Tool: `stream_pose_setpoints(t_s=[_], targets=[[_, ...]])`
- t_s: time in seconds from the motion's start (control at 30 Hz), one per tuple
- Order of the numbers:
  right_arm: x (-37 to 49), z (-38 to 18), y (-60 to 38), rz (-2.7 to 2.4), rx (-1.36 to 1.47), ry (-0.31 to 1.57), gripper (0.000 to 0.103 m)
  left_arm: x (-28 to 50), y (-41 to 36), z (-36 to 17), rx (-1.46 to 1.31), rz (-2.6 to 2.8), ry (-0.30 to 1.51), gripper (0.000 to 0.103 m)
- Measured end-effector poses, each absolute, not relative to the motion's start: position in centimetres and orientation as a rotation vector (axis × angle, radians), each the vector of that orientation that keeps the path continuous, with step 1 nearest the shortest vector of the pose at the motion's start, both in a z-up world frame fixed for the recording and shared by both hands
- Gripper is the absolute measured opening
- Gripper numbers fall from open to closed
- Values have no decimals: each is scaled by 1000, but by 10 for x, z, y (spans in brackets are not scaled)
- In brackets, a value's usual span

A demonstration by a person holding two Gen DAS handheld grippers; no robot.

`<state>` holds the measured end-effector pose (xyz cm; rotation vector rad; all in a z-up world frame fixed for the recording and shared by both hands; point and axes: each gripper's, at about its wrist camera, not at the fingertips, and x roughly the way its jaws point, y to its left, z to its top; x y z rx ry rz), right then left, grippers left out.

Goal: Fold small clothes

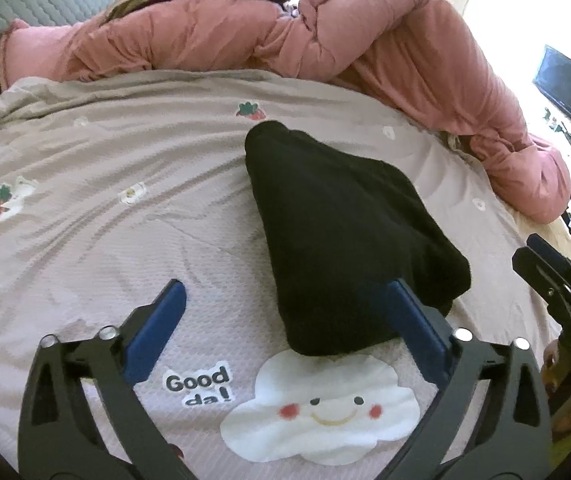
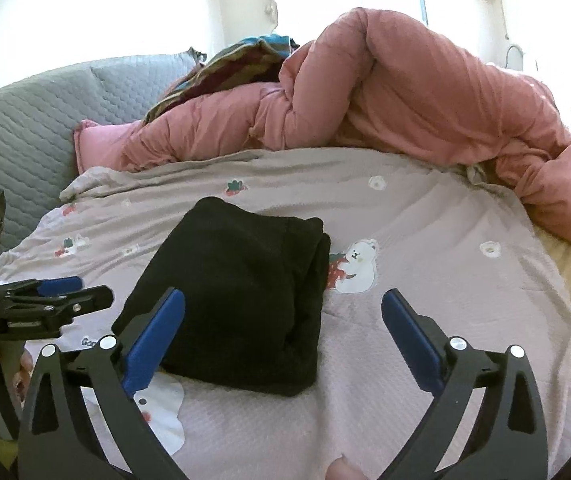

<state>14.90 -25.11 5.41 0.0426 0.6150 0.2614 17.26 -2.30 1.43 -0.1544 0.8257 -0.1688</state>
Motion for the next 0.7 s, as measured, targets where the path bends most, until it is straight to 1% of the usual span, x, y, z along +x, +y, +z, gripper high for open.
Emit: stream_pose_setpoints(t_s=[0.3, 0.7], targets=[[121, 63, -252, 222, 14, 576, 98, 143, -22, 25, -103, -135, 783, 94], [86, 63, -243, 199, -18, 604, 98, 96, -13, 27, -59, -113, 746, 94]])
